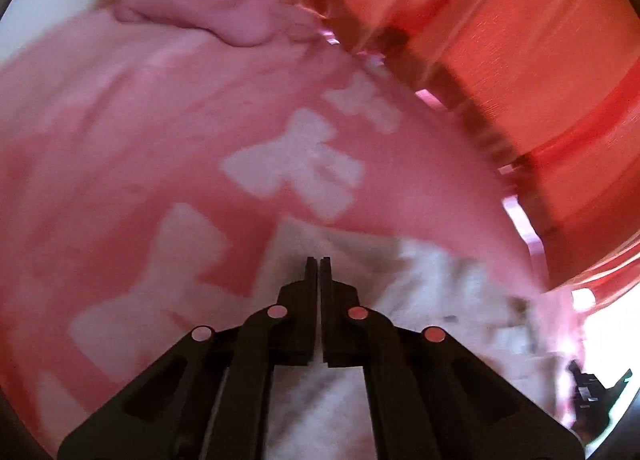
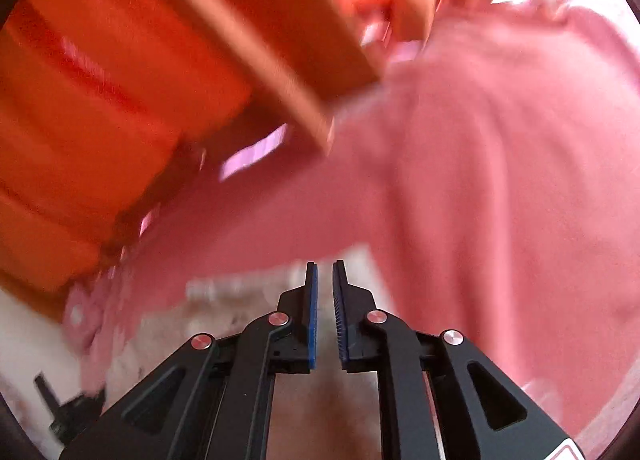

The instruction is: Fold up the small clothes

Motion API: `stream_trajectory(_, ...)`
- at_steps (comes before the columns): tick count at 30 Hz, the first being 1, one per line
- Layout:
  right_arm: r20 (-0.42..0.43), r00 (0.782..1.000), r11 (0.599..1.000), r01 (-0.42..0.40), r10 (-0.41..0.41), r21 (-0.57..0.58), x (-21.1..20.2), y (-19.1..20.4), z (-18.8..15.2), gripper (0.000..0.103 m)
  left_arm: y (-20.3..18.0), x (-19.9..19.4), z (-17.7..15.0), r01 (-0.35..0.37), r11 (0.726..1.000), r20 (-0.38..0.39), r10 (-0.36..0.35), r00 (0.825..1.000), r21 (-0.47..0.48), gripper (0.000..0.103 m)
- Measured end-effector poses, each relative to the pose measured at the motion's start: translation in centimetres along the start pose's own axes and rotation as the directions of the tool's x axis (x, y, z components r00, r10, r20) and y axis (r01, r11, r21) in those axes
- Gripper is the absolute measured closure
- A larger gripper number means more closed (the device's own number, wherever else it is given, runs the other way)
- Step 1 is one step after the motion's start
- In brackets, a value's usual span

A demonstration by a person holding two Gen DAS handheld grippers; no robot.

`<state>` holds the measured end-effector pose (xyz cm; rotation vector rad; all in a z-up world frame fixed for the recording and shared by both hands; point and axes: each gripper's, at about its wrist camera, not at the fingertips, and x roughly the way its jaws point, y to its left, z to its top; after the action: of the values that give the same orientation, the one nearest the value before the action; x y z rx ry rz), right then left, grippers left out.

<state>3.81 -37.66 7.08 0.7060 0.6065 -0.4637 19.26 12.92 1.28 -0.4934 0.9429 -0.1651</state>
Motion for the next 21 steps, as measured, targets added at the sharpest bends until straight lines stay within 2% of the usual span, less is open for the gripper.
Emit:
stream_trajectory(1, 0.026, 1.0, 1.0, -0.006, 0.005, 0.011, -0.6, -0.2, 0.3, 0.064, -0.4, -0.3, -0.1, 0.009, 1.0, 0.009, -0.009, 1.0, 0.013, 0.089)
stream_trajectory(2, 0.031, 0.999, 0.999, -0.03, 0.03, 0.027, -1.1, -0.4, 0.3, 0.06, -1.0, -0.5, -0.3, 0.009, 0.999, 0.009, -0.009, 1.0, 0.044, 0.07)
stream_trajectory(4, -0.039, 0.995, 0.996, -0.09, 0.091, 0.017, -0.8, 0.1, -0.5, 0.06, -2.3, -0.7, -1.2, 0.008, 0.993, -0.017, -0.006, 1.0, 0.117, 0.048)
stream_trajectory(7, -0.159, 0.985, 0.995, -0.077, 0.067, -0.063, 0.2, 1.9, -2.7, 0.06, -3.6, -0.9, -2.2, 0.027, 0.985, -0.048, -0.019, 0.999, 0.17, 0.047)
stream_trajectory(9, -0.199, 0.979, 0.99, -0.066, 0.04, -0.125, 1.0, 2.9, -3.5, 0.06, -3.9, -0.4, -2.5, 0.005, 0.984, -0.069, 0.008, 0.998, 0.179, 0.043)
stream_trajectory(10, -0.208, 0.978, 0.984, -0.031, -0.005, -0.174, 1.6, 3.4, -3.7, 0.06, -3.8, 0.0, -2.7, -0.016, 0.983, -0.084, 0.032, 0.996, 0.18, 0.043)
stream_trajectory(13, -0.222, 0.973, 0.978, 0.016, -0.063, -0.207, 2.7, 3.1, -4.0, 0.06, -3.8, 1.1, -3.1, -0.058, 0.981, -0.095, 0.076, 0.993, 0.185, 0.048)
stream_trajectory(14, -0.244, 0.966, 0.975, 0.027, -0.082, -0.22, 3.5, 2.9, -4.2, 0.06, -3.9, 1.1, -3.1, -0.072, 0.977, -0.082, 0.089, 0.993, 0.199, 0.061)
stream_trajectory(15, -0.249, 0.962, 0.969, 0.047, -0.109, -0.244, 3.9, 3.0, -4.3, 0.068, -4.2, 1.0, -3.3, -0.073, 0.973, -0.074, 0.091, 0.993, 0.219, 0.071)
stream_trajectory(16, -0.237, 0.963, 0.96, 0.064, -0.131, -0.272, 3.9, 3.1, -4.3, 0.083, -4.2, 1.0, -3.3, -0.063, 0.973, -0.076, 0.082, 0.994, 0.222, 0.084)
stream_trajectory(17, -0.209, 0.965, 0.944, 0.083, -0.156, -0.319, 3.6, 3.4, -4.5, 0.097, -4.2, 0.9, -3.3, -0.05, 0.974, -0.074, 0.068, 0.995, 0.219, 0.089)
stream_trajectory(19, -0.175, 0.976, 0.946, 0.064, -0.126, -0.319, 2.7, 3.8, -4.2, 0.099, -4.3, 0.4, -3.0, -0.043, 0.977, -0.049, 0.054, 0.997, 0.211, 0.091)
stream_trajectory(20, -0.131, 0.99, 0.958, 0.01, -0.049, -0.285, 1.3, 3.9, -3.4, 0.099, -4.4, -0.2, -2.6, -0.035, 0.979, -0.02, 0.04, 0.999, 0.201, 0.092)
stream_trajectory(21, -0.062, 0.997, 0.965, -0.055, 0.041, -0.257, -0.7, 4.1, -2.3, 0.099, -4.4, -1.5, -1.9, 0.001, 0.984, 0.032, -0.007, 0.999, 0.178, 0.092)
